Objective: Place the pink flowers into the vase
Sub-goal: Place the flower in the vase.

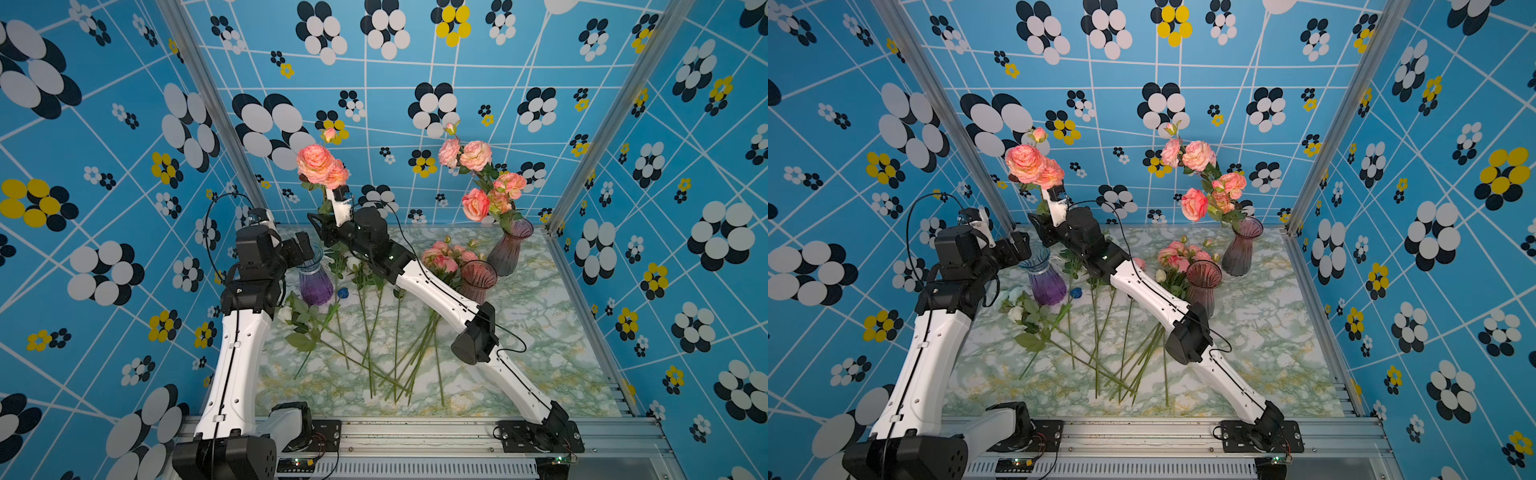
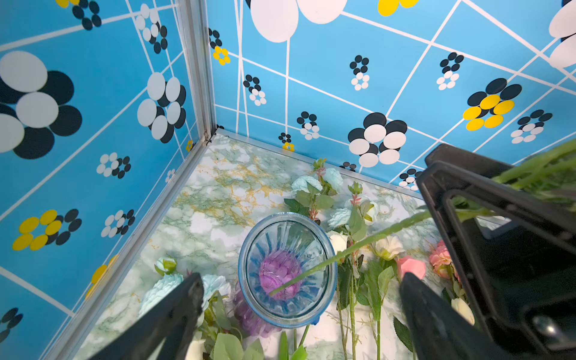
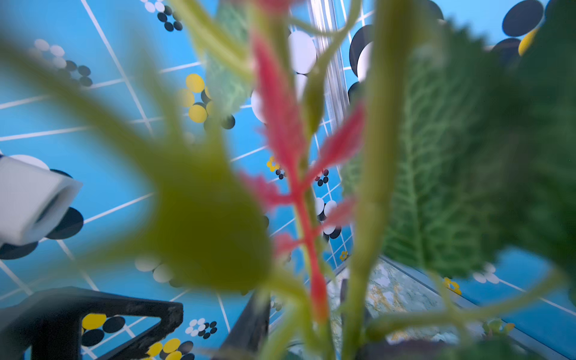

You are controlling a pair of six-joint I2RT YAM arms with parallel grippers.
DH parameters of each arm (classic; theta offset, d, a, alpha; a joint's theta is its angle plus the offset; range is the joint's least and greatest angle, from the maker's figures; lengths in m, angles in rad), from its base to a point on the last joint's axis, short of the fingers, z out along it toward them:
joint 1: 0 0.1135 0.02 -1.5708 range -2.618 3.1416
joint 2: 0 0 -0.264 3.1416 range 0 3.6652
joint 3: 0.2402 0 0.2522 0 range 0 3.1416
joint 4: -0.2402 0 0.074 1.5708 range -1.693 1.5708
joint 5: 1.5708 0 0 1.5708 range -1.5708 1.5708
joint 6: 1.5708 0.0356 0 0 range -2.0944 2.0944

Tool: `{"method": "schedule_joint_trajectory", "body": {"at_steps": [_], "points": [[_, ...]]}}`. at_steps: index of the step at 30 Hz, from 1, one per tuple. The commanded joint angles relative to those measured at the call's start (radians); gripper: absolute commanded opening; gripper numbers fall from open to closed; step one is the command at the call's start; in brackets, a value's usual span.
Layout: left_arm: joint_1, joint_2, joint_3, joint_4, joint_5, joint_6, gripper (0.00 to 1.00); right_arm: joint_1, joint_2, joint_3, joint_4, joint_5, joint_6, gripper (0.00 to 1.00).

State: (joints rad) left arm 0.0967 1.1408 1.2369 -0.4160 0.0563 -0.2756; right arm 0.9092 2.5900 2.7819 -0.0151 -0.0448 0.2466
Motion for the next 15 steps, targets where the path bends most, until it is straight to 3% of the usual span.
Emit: {"method": "schedule_joint_trajectory", "body": {"at_steps": [1, 9, 15], "points": [[-0.006, 0.010, -0.015, -0.051, 0.030, -0.039, 1.00, 0.007, -0.025, -0.031, -0.049, -0.030, 0.001, 0.44], [-0.005, -0.016, -0.070, -0.065, 0.045, -0.068, 1.00, 0.002, -0.075, -0.070, -0.125, -0.033, -0.028, 0.59], [-0.005, -0.028, -0.093, -0.063, 0.026, -0.062, 1.00, 0.002, -0.118, -0.120, -0.126, -0.050, -0.054, 0.62]]}}
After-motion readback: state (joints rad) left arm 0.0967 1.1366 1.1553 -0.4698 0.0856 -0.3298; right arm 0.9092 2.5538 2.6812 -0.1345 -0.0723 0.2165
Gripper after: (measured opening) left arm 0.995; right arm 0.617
